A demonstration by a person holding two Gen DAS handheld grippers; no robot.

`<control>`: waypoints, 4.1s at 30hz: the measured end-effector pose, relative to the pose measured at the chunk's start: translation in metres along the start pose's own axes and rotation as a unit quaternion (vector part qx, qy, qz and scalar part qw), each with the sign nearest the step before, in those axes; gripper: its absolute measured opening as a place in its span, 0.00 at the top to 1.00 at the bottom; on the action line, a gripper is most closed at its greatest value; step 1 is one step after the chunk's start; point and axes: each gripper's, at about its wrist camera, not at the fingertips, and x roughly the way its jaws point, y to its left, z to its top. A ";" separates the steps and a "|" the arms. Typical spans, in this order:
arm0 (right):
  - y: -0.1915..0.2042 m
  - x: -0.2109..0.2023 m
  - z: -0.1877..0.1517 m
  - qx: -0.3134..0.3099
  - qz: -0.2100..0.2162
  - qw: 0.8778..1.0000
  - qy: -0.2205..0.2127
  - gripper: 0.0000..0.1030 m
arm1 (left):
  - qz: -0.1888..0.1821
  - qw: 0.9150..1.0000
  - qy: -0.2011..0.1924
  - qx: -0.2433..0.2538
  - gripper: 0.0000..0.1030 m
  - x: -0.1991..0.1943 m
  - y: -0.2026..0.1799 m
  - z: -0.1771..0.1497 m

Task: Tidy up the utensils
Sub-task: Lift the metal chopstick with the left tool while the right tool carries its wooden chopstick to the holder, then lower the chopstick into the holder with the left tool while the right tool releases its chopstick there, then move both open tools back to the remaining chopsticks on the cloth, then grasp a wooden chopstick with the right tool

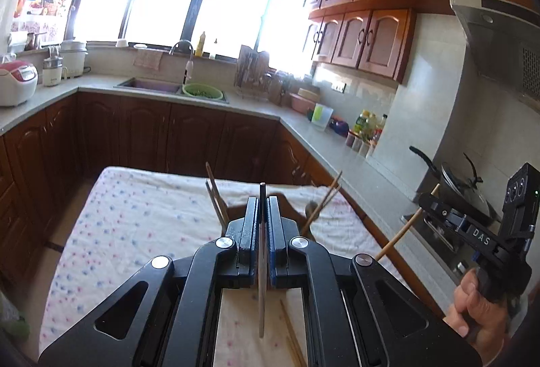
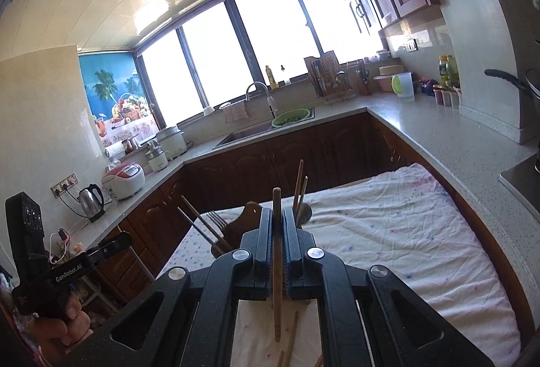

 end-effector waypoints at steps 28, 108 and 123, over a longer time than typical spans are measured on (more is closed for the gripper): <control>-0.008 0.105 -0.009 0.005 -0.042 0.999 -0.002 0.94 | 0.068 0.997 -0.008 -0.020 0.96 0.111 0.033 -0.032; -0.063 0.011 -0.178 0.073 -0.046 0.980 0.177 0.88 | 0.060 0.973 0.210 -0.078 0.34 0.056 0.015 -0.199; -0.064 0.058 -0.199 0.054 -0.058 0.962 0.262 0.95 | 0.049 0.968 0.239 -0.066 0.34 0.083 0.009 -0.201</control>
